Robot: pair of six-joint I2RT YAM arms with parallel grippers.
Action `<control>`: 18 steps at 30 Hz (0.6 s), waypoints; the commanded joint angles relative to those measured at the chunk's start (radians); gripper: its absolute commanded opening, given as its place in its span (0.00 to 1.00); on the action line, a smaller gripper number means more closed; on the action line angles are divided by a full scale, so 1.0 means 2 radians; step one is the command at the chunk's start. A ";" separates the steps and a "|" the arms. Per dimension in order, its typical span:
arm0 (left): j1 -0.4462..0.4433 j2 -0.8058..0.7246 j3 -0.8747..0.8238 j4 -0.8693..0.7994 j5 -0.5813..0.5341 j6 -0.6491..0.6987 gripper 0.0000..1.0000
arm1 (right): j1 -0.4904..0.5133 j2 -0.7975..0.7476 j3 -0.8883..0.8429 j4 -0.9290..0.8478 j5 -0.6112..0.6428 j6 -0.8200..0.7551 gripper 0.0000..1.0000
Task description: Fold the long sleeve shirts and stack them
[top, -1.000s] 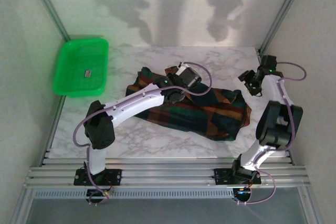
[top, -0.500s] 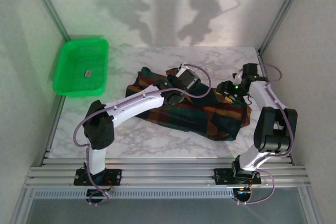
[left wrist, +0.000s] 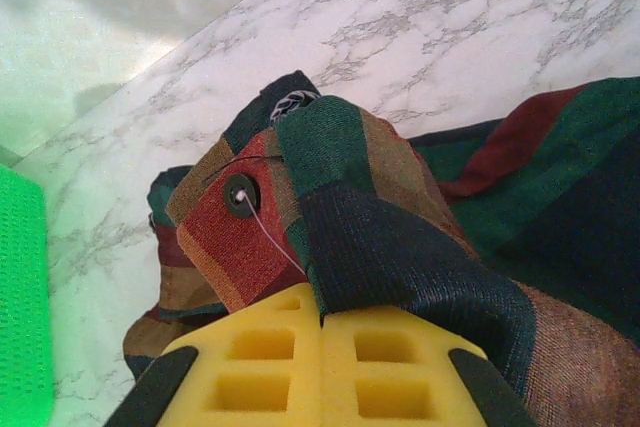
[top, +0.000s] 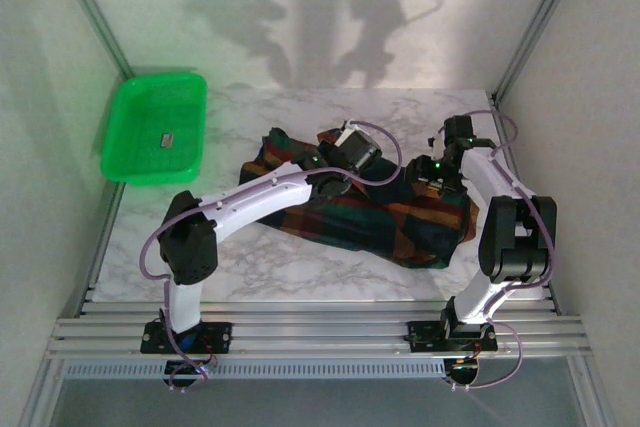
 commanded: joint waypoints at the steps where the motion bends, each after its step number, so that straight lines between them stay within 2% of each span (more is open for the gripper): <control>1: 0.007 0.004 -0.009 0.007 0.003 0.003 0.00 | 0.003 0.017 0.016 -0.017 -0.011 -0.008 0.60; 5: 0.014 0.007 -0.005 0.017 -0.001 0.009 0.00 | 0.008 0.011 0.005 -0.010 0.026 0.000 0.60; 11: 0.024 0.030 0.023 0.018 -0.002 0.033 0.00 | 0.018 0.035 0.020 -0.008 0.032 0.012 0.58; 18: 0.040 0.067 0.067 0.007 -0.023 0.076 0.00 | 0.032 0.068 0.014 -0.003 0.094 0.057 0.46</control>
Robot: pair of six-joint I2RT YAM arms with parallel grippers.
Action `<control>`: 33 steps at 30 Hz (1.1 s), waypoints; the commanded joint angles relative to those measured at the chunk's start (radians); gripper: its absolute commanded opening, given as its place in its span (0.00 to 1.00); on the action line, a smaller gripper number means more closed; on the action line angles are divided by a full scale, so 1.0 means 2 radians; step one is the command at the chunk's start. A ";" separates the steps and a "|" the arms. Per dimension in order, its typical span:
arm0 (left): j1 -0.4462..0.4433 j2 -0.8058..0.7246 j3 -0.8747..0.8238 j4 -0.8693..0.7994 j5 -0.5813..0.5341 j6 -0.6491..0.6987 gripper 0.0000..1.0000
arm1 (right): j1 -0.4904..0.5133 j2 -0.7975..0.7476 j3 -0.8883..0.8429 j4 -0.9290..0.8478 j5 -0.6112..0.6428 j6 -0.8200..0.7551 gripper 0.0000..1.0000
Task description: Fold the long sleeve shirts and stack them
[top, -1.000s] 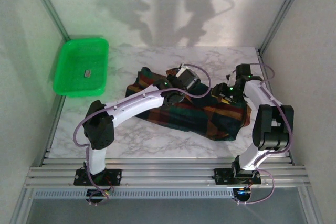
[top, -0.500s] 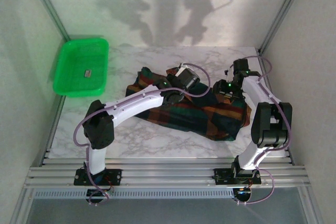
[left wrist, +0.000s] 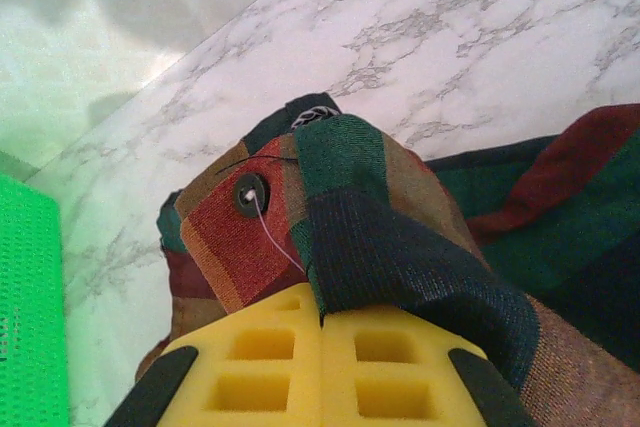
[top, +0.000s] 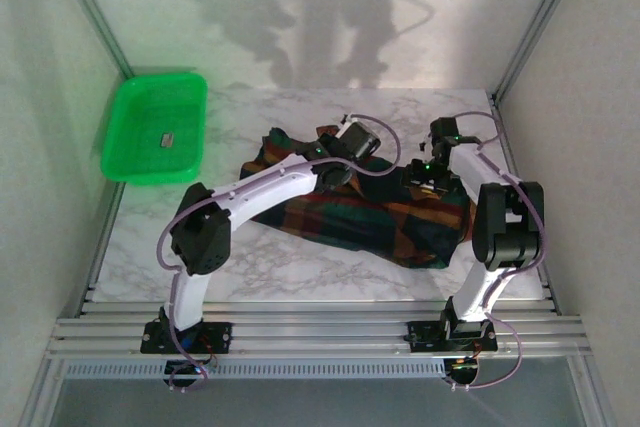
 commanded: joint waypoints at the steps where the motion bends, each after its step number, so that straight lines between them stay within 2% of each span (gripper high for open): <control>1: 0.013 0.015 0.026 -0.006 -0.027 0.038 0.00 | 0.004 0.017 0.002 0.001 0.052 0.040 0.44; 7: 0.037 0.028 0.033 0.002 -0.050 0.069 0.00 | 0.004 0.027 0.007 0.015 0.076 0.087 0.42; 13: 0.053 0.049 0.028 0.026 -0.063 0.100 0.00 | 0.004 0.053 0.018 0.017 0.059 0.108 0.42; 19: 0.062 0.038 -0.009 0.093 -0.081 0.131 0.00 | 0.003 0.050 0.002 0.029 0.044 0.124 0.41; 25: 0.062 -0.021 -0.081 0.076 -0.060 0.085 0.01 | 0.004 0.035 -0.016 0.033 0.028 0.128 0.41; 27: 0.063 -0.048 -0.114 0.058 -0.044 0.049 0.14 | 0.004 0.031 -0.023 0.035 0.020 0.134 0.41; 29: 0.064 -0.073 -0.140 0.033 -0.027 0.012 0.37 | 0.003 0.025 -0.028 0.036 0.009 0.140 0.42; 30: 0.065 -0.084 -0.146 0.017 -0.016 -0.008 0.46 | 0.004 0.022 -0.029 0.036 0.004 0.141 0.42; 33: 0.068 -0.127 -0.149 -0.034 0.035 -0.083 0.66 | 0.003 0.003 -0.033 0.030 -0.007 0.148 0.45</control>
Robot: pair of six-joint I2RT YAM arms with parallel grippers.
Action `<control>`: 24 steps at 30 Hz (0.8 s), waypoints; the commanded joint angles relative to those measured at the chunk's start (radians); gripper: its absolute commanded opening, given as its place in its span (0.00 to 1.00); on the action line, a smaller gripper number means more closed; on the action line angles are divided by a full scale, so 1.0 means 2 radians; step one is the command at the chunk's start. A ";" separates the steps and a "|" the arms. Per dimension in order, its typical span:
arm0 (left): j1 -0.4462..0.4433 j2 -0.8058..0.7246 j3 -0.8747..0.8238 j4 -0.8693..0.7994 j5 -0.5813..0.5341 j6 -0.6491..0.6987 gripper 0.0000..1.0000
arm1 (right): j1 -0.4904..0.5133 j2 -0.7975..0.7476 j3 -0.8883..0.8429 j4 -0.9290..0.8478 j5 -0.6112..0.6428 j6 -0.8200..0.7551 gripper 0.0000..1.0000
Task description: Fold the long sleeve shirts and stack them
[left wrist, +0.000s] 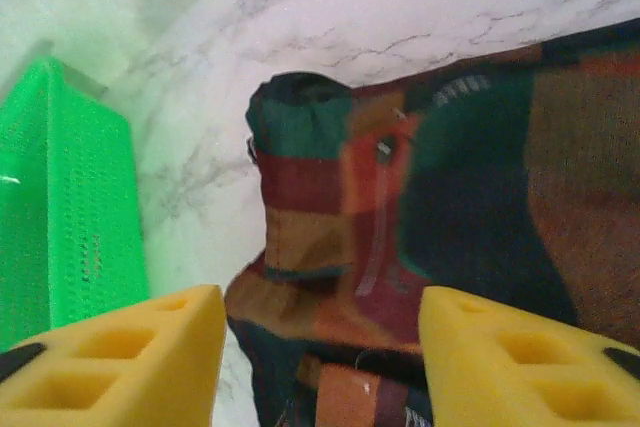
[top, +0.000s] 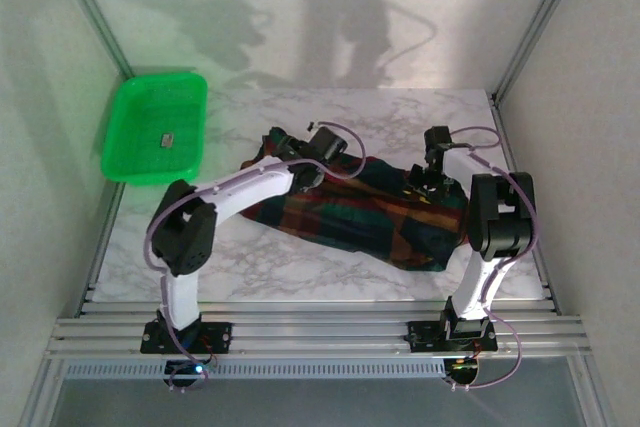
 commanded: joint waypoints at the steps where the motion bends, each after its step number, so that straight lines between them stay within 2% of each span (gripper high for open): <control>1: 0.010 -0.072 -0.006 -0.068 0.061 -0.117 0.74 | 0.001 -0.034 -0.010 -0.009 -0.032 0.018 0.47; 4: 0.038 -0.106 0.004 -0.112 0.165 -0.204 0.88 | 0.002 -0.058 -0.014 -0.014 -0.048 0.025 0.53; 6: 0.050 -0.124 -0.013 -0.113 0.240 -0.245 0.91 | 0.002 -0.076 -0.015 -0.018 -0.052 0.027 0.57; 8: 0.059 -0.138 -0.038 -0.113 0.285 -0.292 0.91 | 0.003 -0.105 -0.016 -0.020 -0.059 0.025 0.61; 11: 0.090 -0.165 -0.108 -0.060 0.375 -0.353 0.91 | 0.008 -0.137 -0.014 -0.029 -0.053 0.017 0.66; 14: 0.129 -0.171 -0.158 0.035 0.447 -0.395 0.89 | 0.015 -0.139 -0.012 -0.044 -0.053 0.005 0.66; 17: 0.141 -0.106 -0.100 0.021 0.488 -0.396 0.89 | 0.023 -0.136 -0.025 -0.041 -0.046 0.003 0.65; 20: 0.148 -0.072 -0.101 0.045 0.532 -0.445 0.85 | 0.029 -0.135 -0.029 -0.041 -0.041 0.003 0.65; 24: 0.154 -0.063 -0.124 0.057 0.515 -0.506 0.83 | 0.035 -0.123 -0.020 -0.037 -0.053 -0.010 0.64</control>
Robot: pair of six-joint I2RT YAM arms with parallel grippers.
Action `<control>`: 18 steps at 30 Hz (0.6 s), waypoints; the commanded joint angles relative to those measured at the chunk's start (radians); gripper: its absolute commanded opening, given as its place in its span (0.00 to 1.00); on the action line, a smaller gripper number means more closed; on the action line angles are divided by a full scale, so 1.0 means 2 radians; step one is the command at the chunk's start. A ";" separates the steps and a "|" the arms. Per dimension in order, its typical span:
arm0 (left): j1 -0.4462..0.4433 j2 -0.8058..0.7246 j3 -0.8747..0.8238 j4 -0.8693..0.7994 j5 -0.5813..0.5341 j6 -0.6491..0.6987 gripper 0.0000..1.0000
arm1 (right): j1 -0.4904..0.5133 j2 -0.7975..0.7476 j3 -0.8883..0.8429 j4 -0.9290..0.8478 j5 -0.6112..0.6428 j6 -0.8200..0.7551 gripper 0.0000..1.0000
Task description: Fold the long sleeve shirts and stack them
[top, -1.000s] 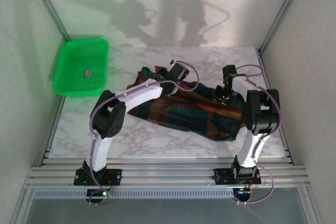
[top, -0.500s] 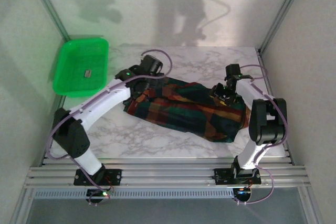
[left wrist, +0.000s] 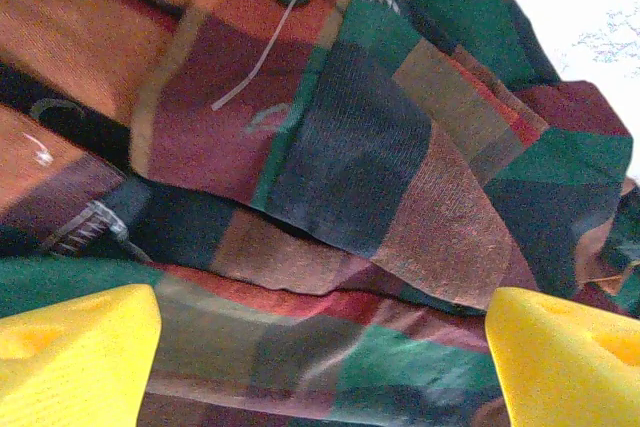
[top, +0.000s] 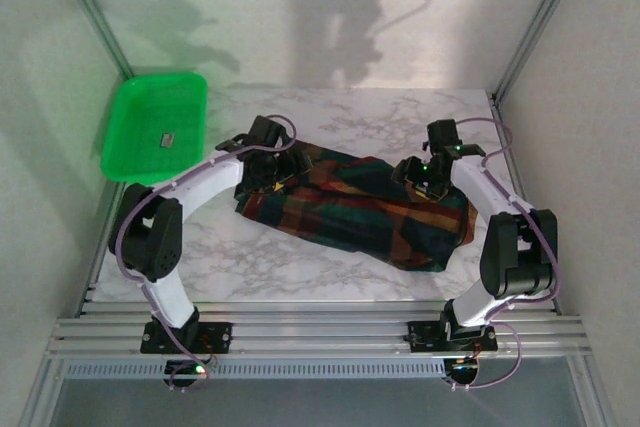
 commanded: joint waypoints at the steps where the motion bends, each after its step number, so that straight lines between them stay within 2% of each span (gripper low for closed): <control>1: 0.009 -0.002 -0.022 0.040 0.027 -0.092 0.83 | 0.007 0.018 0.008 -0.012 -0.009 -0.022 0.64; 4: 0.015 0.010 -0.034 0.065 0.015 -0.136 0.80 | 0.013 0.029 0.017 -0.011 -0.005 -0.034 0.63; 11: 0.020 0.040 -0.016 0.065 -0.013 -0.174 0.77 | 0.015 0.053 0.034 -0.010 -0.023 -0.044 0.63; 18: 0.029 0.088 0.008 0.101 -0.007 -0.191 0.65 | 0.015 0.060 0.030 -0.002 -0.024 -0.042 0.62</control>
